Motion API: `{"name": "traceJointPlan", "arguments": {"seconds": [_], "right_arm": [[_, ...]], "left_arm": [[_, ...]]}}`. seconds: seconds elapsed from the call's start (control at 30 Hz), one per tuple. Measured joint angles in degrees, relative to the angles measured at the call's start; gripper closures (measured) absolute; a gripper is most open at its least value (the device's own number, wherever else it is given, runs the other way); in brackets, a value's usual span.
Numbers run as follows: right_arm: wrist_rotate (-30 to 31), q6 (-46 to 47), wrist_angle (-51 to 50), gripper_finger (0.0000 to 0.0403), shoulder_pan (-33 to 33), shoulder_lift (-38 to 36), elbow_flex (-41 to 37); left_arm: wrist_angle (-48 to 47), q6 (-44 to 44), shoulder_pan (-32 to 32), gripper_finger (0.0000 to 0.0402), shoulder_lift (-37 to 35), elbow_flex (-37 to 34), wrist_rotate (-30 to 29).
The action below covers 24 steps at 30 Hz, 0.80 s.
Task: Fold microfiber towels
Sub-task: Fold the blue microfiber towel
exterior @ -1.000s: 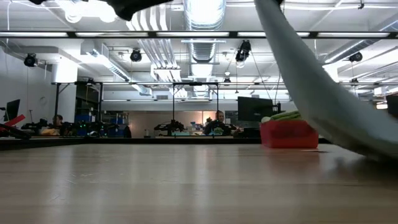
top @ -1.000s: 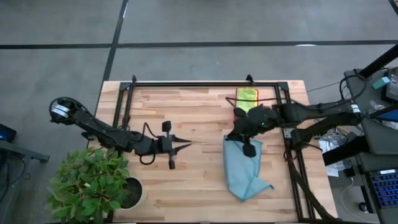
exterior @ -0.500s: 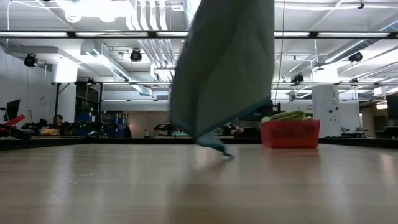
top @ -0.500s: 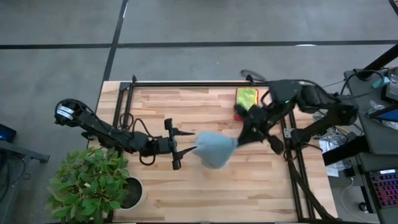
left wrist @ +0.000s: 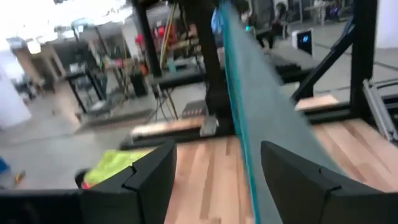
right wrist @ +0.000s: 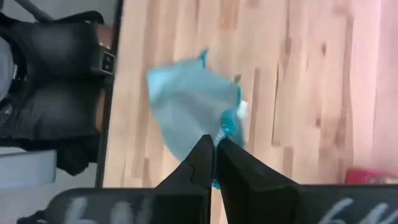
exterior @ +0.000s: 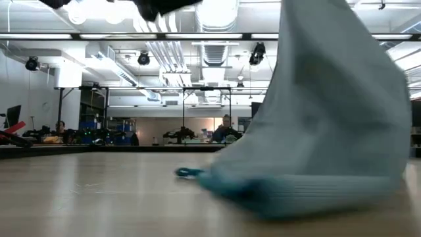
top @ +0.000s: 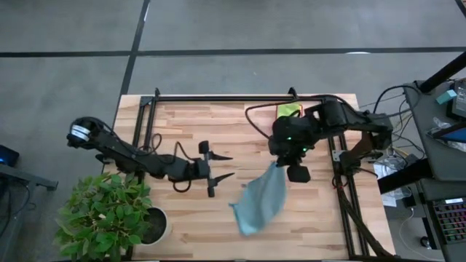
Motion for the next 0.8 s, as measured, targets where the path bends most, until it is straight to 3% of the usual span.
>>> {"name": "traceJointPlan", "arguments": {"seconds": [0.33, 0.57, 0.8], "right_arm": [[0.41, -0.97, 5.89, 0.0394, 0.12, -2.17, 0.31], [0.38, -0.76, 5.89, 0.0394, 0.12, -3.05, 0.25], [0.40, -0.85, 5.64, 0.0394, 0.12, -2.99, 0.18]], "left_arm": [[8.49, -8.06, 5.09, 0.0183, 17.89, 2.87, 2.22], [11.75, -11.74, 6.99, 0.0183, 28.43, 7.79, 18.09], [12.55, -11.54, 7.03, 0.0183, 32.76, 12.64, 30.00]]}}
